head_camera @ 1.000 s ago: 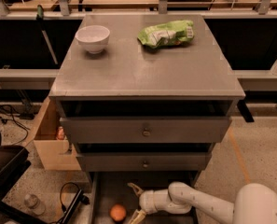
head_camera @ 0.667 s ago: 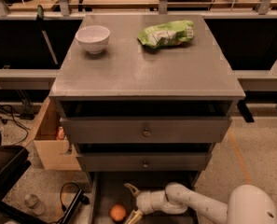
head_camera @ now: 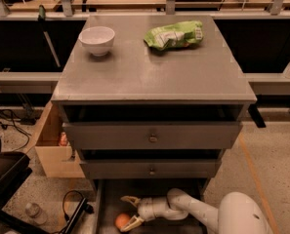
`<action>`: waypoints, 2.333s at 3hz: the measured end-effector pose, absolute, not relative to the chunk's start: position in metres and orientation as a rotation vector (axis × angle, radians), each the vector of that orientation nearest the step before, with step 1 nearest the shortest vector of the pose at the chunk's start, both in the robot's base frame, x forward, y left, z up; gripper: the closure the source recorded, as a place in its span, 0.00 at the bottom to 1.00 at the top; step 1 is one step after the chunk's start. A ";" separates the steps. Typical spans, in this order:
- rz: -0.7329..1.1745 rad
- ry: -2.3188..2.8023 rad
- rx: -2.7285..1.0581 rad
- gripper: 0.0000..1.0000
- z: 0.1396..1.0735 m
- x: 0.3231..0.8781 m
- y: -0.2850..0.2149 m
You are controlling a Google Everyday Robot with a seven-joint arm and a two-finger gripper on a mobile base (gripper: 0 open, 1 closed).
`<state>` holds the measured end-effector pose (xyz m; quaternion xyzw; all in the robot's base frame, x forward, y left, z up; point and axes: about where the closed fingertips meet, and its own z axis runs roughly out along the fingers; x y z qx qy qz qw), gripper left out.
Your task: Pick orange from bottom drawer and place on counter
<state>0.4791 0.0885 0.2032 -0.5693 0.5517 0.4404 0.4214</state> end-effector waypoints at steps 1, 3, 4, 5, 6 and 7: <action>1.115 1.374 -1.421 0.26 0.201 0.483 0.092; 1.145 1.372 -1.400 0.26 0.189 0.478 0.092; 1.170 1.388 -1.387 0.25 0.172 0.467 0.091; 1.179 1.393 -1.393 0.24 0.163 0.464 0.092; 1.183 1.401 -1.404 0.23 0.153 0.462 0.095; 1.175 1.419 -1.432 0.22 0.142 0.460 0.098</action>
Offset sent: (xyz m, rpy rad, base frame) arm 0.0052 -0.0007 -0.0122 0.0311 0.0179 -0.0002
